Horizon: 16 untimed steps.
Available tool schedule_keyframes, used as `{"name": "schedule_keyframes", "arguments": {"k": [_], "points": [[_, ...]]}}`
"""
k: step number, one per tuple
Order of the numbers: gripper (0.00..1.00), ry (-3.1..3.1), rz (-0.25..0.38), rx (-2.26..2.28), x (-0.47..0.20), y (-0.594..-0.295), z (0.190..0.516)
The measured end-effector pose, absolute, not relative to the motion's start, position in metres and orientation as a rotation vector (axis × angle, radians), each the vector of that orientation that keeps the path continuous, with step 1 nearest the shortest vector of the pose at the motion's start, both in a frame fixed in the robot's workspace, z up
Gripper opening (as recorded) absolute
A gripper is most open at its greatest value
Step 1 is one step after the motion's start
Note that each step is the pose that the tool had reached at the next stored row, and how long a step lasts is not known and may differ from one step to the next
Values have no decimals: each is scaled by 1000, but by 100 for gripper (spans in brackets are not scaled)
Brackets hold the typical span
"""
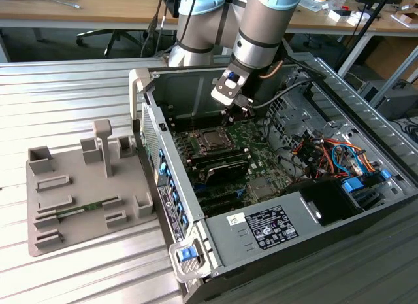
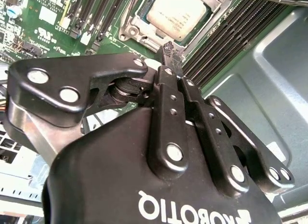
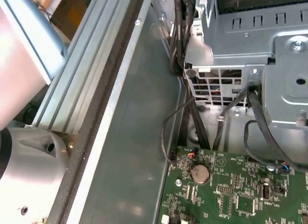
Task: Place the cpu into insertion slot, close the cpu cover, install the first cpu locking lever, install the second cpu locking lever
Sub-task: 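Close the cpu cover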
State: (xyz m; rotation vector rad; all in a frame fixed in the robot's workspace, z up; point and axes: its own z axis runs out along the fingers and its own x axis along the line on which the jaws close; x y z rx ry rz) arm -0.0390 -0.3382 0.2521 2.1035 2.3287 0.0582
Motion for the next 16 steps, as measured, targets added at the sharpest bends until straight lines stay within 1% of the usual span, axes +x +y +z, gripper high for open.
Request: {"name": "schedule_keyframes", "arguments": {"k": [1,3,16], "points": [[10,2333,50,2107,-39,-338,252],[10,2356,4,2130,-39,-338,252],[10,2359,-2,2133,-39,-338,252]]}}
